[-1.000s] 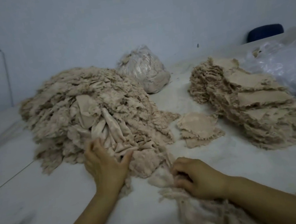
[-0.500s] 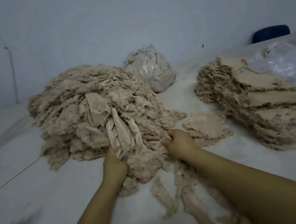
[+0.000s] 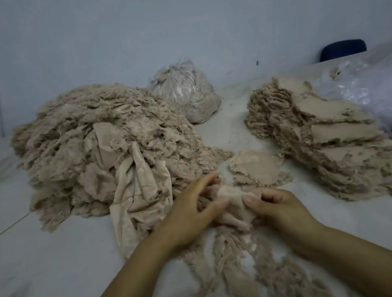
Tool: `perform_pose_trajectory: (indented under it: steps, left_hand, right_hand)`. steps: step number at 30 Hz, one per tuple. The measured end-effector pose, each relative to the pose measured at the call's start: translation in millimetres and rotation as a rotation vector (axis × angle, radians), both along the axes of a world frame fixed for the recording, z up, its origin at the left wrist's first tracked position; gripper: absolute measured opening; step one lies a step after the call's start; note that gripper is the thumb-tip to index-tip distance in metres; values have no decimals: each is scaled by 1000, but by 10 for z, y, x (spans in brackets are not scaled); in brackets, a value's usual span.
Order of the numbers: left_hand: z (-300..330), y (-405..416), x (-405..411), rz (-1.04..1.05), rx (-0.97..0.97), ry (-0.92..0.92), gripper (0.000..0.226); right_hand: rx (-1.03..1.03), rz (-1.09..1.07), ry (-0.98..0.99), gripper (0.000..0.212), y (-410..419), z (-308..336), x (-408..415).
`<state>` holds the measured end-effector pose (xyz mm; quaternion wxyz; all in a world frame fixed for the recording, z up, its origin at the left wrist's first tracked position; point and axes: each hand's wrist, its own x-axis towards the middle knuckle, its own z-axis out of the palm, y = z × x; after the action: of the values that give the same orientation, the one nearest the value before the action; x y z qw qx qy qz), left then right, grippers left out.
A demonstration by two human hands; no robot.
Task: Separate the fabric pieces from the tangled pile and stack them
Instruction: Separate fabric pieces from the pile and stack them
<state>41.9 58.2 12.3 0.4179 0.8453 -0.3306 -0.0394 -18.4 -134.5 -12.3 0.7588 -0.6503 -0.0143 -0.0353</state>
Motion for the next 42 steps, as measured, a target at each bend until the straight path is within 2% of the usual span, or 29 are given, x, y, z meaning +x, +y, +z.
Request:
perform_pose_trajectory:
  steps: [1, 2, 3, 4, 6, 9, 11, 13, 15, 18, 20, 22, 23, 25, 26, 27, 29, 30, 33, 35, 37, 39, 42]
  left_hand:
    - [2, -114, -3, -54, -108, 215, 57]
    - [-18, -212, 13, -69, -237, 358, 48]
    - [-40, -289, 36, -37, -338, 414, 32]
    - [-51, -336, 59, 23, -389, 420, 18]
    - [-122, -382, 86, 113, -392, 418, 21]
    - [-177, -389, 108, 129, -335, 352, 22]
    - [-134, -399, 108, 128, -340, 310, 22]
    - [-92, -420, 115, 94, -354, 301, 21]
    - [-71, -406, 139, 65, -447, 397, 25]
    - [-85, -350, 179, 10, -551, 613, 34]
    - [-153, -335, 209, 6, -498, 607, 28]
    - [-194, -351, 235, 49, -558, 614, 16]
    - [-194, -369, 235, 69, -644, 660, 13]
    - [-237, -380, 276, 74, -789, 743, 25]
    - [-249, -386, 279, 60, -796, 752, 28]
    - [-255, -400, 271, 54, -774, 737, 25]
    - [-283, -421, 261, 103, -722, 703, 11]
    - [-285, -432, 267, 143, -715, 695, 13]
    - [-262, -472, 283, 205, -741, 673, 25]
    - [-225, -510, 278, 204, -747, 675, 23]
    - [-205, -529, 256, 242, -744, 689, 17]
    - [-216, -524, 223, 263, -702, 676, 22]
    - [-272, -532, 167, 258, -618, 604, 29]
  right_hand:
    - [46, -19, 6, 16, 18, 29, 11]
    - [99, -46, 16, 7, 28, 53, 30]
    - [152, -73, 29, 3, 32, 69, 58]
    - [208, -108, 42, 6, 30, 83, 92]
    - [300, -204, 66, 17, 4, 108, 170]
    - [228, -282, 60, 21, -35, 128, 248]
    - [160, -190, 55, 22, -37, 152, 268]
    - [59, -34, 97, 37, -27, 177, 268]
    - [-19, -32, 132, 36, -27, 191, 299]
    - [107, -259, 61, 19, -89, 179, 410]
    - [113, -304, 9, 18, -105, 168, 452]
    - [149, -290, 13, 17, -114, 138, 481]
    - [174, -251, 26, 20, -113, 132, 493]
    - [137, -130, 74, 45, -115, 137, 487]
    - [83, -76, 99, 53, -105, 136, 476]
    - [48, -48, 112, 51, -91, 120, 469]
    - [40, -76, 110, 25, -43, 73, 458]
    - [66, -116, 101, 19, -17, 48, 461]
    - [207, -234, 65, 21, 15, 19, 499]
    - [243, -279, 41, 21, 26, 37, 503]
    - [126, -308, 33, 22, 23, 38, 505]
    - [-60, -297, 48, 22, 42, 29, 491]
    - [-75, -181, 109, 30, 100, 33, 442]
